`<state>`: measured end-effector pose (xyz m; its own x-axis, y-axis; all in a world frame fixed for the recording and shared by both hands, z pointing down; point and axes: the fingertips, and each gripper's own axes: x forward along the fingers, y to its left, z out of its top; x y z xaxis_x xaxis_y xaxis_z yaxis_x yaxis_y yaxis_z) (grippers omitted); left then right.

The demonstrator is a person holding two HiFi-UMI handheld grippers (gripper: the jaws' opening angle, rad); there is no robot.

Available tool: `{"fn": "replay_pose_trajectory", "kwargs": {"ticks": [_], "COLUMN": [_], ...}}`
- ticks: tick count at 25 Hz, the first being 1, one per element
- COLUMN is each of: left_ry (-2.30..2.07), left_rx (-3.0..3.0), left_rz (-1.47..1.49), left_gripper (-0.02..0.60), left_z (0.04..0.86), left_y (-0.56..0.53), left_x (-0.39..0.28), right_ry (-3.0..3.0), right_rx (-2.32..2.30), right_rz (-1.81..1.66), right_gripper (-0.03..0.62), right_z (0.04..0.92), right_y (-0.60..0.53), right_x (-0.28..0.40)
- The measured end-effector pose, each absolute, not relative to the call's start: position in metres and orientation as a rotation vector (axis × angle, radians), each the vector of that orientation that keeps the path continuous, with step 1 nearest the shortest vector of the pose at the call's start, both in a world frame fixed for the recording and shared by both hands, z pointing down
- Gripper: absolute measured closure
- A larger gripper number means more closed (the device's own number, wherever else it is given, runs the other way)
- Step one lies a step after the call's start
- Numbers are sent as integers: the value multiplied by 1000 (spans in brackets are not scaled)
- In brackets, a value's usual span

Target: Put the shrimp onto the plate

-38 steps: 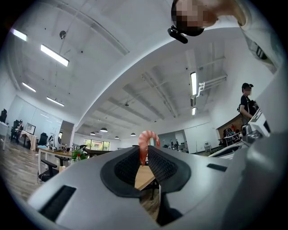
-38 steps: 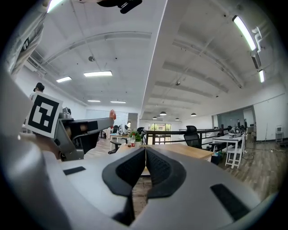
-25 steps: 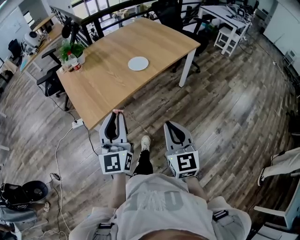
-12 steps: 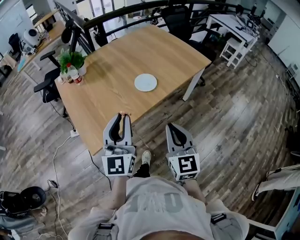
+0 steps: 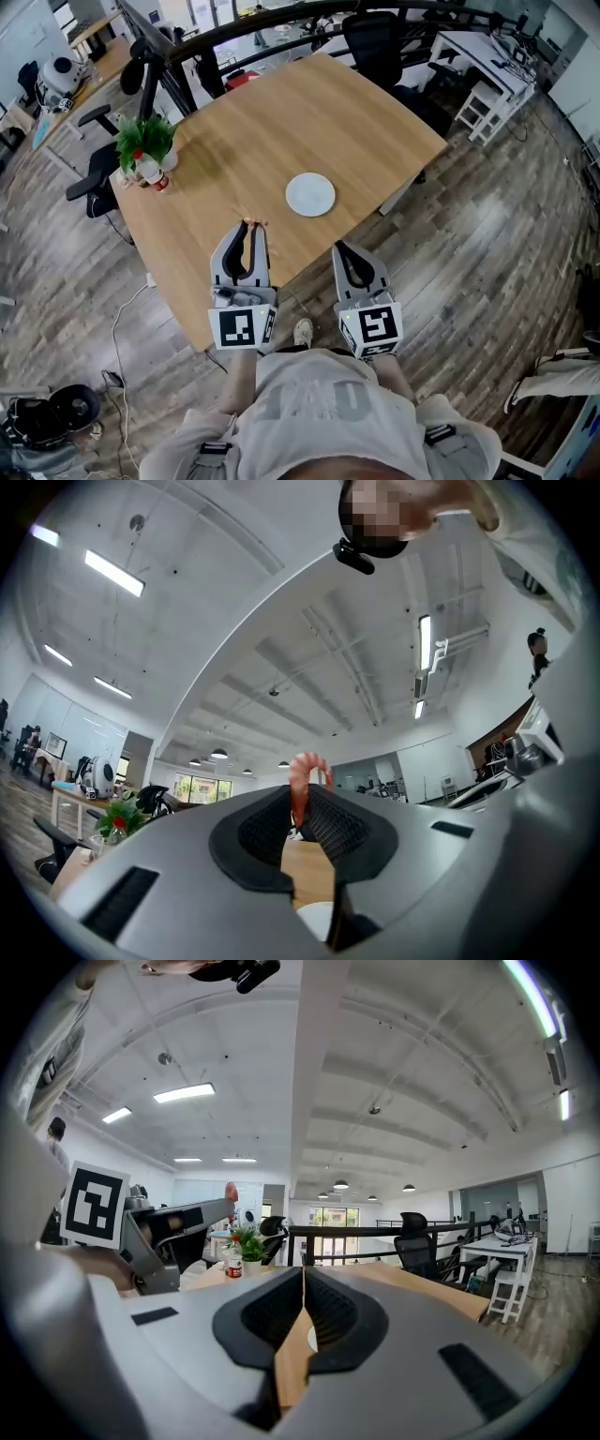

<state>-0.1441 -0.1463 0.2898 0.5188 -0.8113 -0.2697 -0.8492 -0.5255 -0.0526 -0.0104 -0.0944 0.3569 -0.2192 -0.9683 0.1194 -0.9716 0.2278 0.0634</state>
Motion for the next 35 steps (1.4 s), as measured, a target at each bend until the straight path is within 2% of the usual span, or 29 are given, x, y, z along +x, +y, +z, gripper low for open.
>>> {"fn": "replay_pose_trajectory", "kwargs": {"ticks": [16,30,35], "left_ry": [1459,1684,1795], "left_rx": [-2595,-2521,-2534], "left_rz": [242,156,99], "left_gripper": [522,521,520], "left_z": [305,300,308], "left_y": [-228,-304,-310], "left_x": [-71,0,5], "right_ry": [-2431,-2642,-2684], "right_rx": [1829,1614,1552], "right_rz": [43,-2,5], "right_gripper": [572,574,574], "right_z": [360,330,327], "right_y": [-194,-285,-296], "right_x": [41,107,118]}}
